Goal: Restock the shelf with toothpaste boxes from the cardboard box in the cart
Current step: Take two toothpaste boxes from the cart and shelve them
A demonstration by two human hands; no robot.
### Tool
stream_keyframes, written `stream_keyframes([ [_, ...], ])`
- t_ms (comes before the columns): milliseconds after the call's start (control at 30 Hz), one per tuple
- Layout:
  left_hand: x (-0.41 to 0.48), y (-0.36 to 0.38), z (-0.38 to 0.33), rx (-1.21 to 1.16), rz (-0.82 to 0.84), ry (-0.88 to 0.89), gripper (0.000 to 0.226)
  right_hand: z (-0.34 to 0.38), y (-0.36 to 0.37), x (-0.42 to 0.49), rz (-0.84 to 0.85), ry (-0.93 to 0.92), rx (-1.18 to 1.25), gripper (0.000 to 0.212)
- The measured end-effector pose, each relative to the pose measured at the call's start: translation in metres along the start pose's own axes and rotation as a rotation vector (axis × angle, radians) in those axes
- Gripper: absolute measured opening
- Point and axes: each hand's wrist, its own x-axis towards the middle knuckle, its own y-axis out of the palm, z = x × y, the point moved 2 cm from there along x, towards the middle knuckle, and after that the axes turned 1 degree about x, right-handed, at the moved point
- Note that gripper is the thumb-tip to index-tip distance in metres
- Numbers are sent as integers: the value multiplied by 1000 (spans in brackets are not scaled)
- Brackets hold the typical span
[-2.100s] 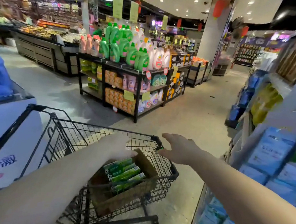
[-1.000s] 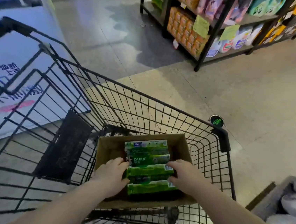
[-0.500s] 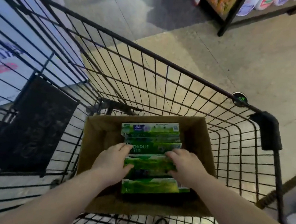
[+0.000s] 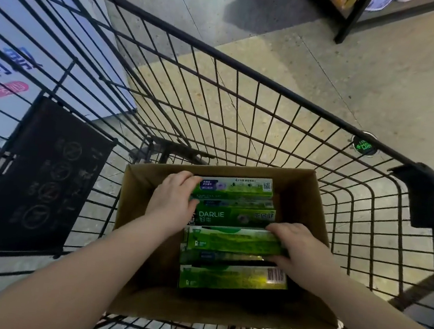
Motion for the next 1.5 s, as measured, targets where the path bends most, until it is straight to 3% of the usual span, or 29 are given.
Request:
stream_keyframes([
  [133,19,2,-4,46,40,51,53,-5,-27,-27,-39,13,9,52],
  [300,24,18,2,182,106,9,76,-8,-39,-38,-98,54,98,50],
  [400,28,24,6,211,74,10,73,-9,-38,-36,-139,92,155,49],
  [700,16,23,13,-76,70,-30,57,1,-45,-30,-239,120,255,51],
  [1033,-83,-71,-10,-98,102,99,41,43,-117,-85,-337,66,262,51],
  [1367,-196,-181,-59,-210,90,84,41,106,-198,-191,-415,-54,223,52],
  [1500,-225,-218,-85,-304,84,152,42,124,-215,-247,-501,-12,239,52],
])
